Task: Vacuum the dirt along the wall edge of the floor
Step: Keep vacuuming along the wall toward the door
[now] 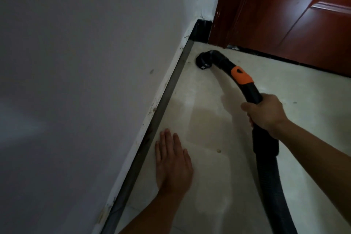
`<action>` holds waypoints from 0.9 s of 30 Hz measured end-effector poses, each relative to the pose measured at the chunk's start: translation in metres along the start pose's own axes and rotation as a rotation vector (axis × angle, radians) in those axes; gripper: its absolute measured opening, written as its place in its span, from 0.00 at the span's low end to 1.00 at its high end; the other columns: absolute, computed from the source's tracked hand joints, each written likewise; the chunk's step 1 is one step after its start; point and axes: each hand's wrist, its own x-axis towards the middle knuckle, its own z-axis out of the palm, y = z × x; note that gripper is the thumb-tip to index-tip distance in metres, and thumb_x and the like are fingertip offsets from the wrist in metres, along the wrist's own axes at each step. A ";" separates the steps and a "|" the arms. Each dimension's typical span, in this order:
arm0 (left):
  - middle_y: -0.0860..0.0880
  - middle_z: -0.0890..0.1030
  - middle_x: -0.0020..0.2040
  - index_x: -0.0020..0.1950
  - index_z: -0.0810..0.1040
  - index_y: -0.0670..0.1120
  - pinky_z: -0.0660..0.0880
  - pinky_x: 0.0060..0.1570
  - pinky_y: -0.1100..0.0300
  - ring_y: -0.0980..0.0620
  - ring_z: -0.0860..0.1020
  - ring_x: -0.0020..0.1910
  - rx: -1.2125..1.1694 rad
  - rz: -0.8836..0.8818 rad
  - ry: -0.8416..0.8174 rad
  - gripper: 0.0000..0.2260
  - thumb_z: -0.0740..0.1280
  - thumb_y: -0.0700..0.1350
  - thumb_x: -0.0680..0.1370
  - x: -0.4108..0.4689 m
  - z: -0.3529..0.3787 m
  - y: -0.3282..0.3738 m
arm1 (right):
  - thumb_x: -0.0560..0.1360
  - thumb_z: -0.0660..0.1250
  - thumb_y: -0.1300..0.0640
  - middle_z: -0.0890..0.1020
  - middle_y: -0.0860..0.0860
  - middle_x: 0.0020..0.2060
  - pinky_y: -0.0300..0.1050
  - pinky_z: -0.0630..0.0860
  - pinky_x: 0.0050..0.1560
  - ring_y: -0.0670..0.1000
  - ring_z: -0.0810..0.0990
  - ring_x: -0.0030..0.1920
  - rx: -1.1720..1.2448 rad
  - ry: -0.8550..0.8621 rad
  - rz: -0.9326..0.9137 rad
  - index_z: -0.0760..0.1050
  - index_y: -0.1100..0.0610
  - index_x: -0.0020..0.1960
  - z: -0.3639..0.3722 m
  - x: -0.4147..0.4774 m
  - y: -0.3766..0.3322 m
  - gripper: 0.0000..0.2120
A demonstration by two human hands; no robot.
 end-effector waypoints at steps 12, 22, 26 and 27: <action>0.38 0.64 0.75 0.73 0.69 0.38 0.55 0.71 0.47 0.42 0.61 0.76 0.023 0.003 -0.005 0.26 0.51 0.51 0.80 0.000 0.001 0.001 | 0.72 0.72 0.58 0.81 0.60 0.36 0.50 0.79 0.35 0.57 0.78 0.30 -0.019 -0.088 -0.007 0.76 0.63 0.53 0.012 0.025 -0.041 0.12; 0.38 0.64 0.75 0.72 0.69 0.38 0.55 0.72 0.47 0.41 0.61 0.76 -0.003 0.008 0.014 0.26 0.49 0.50 0.80 -0.001 0.000 -0.001 | 0.71 0.73 0.59 0.80 0.56 0.28 0.43 0.73 0.31 0.55 0.78 0.27 -0.132 -0.004 -0.002 0.77 0.58 0.44 -0.018 -0.039 0.036 0.06; 0.38 0.63 0.75 0.73 0.68 0.38 0.55 0.72 0.47 0.41 0.60 0.76 -0.005 0.004 0.013 0.26 0.49 0.50 0.80 0.000 0.002 -0.001 | 0.72 0.72 0.59 0.80 0.60 0.31 0.50 0.78 0.35 0.57 0.79 0.28 -0.040 0.150 0.091 0.78 0.63 0.46 -0.032 0.003 0.031 0.08; 0.38 0.63 0.75 0.73 0.68 0.38 0.55 0.72 0.46 0.41 0.60 0.76 -0.003 0.004 0.018 0.26 0.49 0.50 0.80 0.000 0.001 -0.001 | 0.72 0.72 0.58 0.81 0.60 0.32 0.53 0.80 0.37 0.58 0.80 0.29 -0.026 0.151 0.086 0.78 0.63 0.47 -0.031 0.012 0.026 0.09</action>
